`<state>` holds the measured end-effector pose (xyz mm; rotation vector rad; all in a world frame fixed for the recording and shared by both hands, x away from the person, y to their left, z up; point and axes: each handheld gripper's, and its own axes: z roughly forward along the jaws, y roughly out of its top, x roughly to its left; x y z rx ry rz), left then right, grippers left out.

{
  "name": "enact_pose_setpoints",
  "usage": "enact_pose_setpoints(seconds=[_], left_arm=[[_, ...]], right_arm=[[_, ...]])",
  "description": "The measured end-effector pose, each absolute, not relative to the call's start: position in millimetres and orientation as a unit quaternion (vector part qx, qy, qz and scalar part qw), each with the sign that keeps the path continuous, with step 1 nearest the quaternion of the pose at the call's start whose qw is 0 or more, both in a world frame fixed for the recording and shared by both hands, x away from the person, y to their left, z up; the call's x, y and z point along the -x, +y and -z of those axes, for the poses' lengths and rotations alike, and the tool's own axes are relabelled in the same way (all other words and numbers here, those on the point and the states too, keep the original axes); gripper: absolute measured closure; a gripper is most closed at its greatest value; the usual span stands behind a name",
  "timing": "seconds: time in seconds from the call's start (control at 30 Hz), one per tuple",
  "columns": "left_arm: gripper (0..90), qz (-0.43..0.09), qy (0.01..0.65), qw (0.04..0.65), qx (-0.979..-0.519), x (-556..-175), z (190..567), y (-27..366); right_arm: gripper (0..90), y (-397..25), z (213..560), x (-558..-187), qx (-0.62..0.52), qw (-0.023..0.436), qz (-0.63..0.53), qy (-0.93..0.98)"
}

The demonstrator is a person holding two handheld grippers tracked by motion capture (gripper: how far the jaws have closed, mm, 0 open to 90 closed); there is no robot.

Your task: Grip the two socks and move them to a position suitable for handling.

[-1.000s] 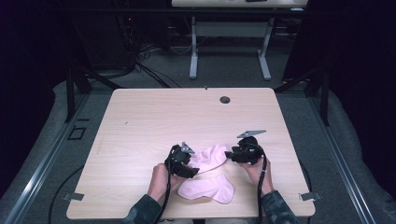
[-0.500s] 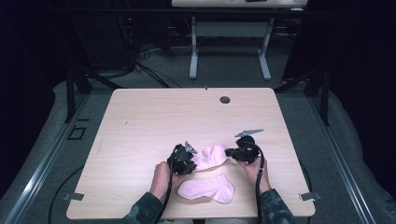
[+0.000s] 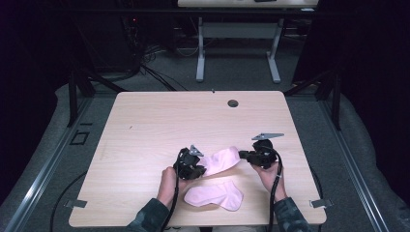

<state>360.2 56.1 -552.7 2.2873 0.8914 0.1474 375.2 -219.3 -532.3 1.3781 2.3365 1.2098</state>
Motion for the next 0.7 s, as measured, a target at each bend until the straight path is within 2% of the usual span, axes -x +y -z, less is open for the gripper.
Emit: enact_pose_setpoints(seconds=[0.37,0.7], left_arm=[[83.4,-0.014,0.325,0.375,-0.868,-358,542,38],[83.0,0.037,0.326,0.380,-0.865,-353,541,38]], right_arm=[[88.3,-231,482,-360,-0.451,0.132,-0.422,0.775],[88.2,-222,501,-383,-0.456,0.127,-0.396,0.787]])
